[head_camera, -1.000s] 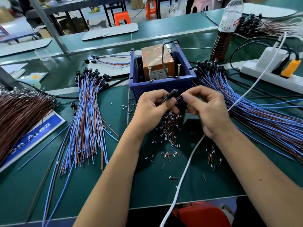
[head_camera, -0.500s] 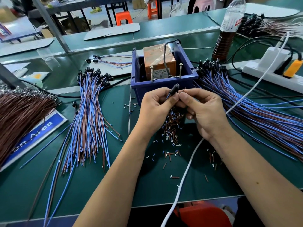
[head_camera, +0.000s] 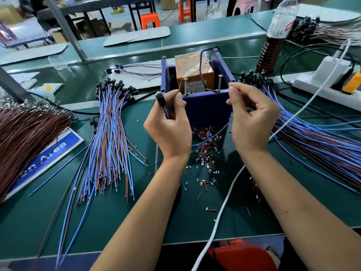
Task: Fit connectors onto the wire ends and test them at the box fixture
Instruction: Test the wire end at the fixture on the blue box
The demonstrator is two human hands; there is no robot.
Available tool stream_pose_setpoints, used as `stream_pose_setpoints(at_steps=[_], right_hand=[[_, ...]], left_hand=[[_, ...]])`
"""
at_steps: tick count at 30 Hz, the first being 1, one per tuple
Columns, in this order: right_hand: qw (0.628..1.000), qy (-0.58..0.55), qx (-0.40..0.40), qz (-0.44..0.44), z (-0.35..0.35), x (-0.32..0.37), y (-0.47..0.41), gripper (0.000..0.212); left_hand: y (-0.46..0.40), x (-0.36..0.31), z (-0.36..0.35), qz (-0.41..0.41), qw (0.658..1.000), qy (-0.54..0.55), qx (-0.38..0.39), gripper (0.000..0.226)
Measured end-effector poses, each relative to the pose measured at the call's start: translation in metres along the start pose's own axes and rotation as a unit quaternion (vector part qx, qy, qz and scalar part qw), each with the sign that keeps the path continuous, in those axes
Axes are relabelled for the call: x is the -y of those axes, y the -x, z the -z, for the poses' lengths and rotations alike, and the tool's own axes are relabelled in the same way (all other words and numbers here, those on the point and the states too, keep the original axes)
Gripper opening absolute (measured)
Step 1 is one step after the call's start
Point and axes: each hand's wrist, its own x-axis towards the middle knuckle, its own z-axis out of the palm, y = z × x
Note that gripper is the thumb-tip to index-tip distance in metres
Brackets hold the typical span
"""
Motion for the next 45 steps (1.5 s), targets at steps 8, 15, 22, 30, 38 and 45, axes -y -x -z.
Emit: stream_pose_setpoints(at_steps=[8, 15, 22, 30, 38, 45], right_hand=[[0.984, 0.157, -0.026, 0.080, -0.011, 0.009, -0.002, 0.023], [0.983, 0.154, -0.013, 0.100, -0.014, 0.018, 0.000, 0.015], [0.986, 0.146, -0.017, 0.079, -0.015, 0.016, 0.002, 0.014], [0.986, 0.152, -0.027, 0.068, -0.017, 0.016, 0.000, 0.014], [0.981, 0.171, -0.022, 0.093, -0.014, 0.017, -0.003, 0.012], [0.978, 0.181, -0.018, 0.102, -0.013, 0.017, -0.001, 0.012]], left_hand=[[0.001, -0.001, -0.002, 0.018, 1.000, -0.009, 0.009, 0.007], [0.003, -0.003, -0.002, 0.004, 0.999, -0.037, 0.009, 0.009], [0.003, -0.004, -0.002, 0.005, 0.999, -0.047, 0.010, 0.009], [0.004, -0.005, -0.001, 0.012, 0.999, -0.039, 0.012, 0.008], [0.004, -0.006, -0.002, -0.004, 1.000, -0.030, 0.005, 0.007], [0.005, -0.007, -0.002, -0.007, 1.000, -0.011, 0.006, 0.013]])
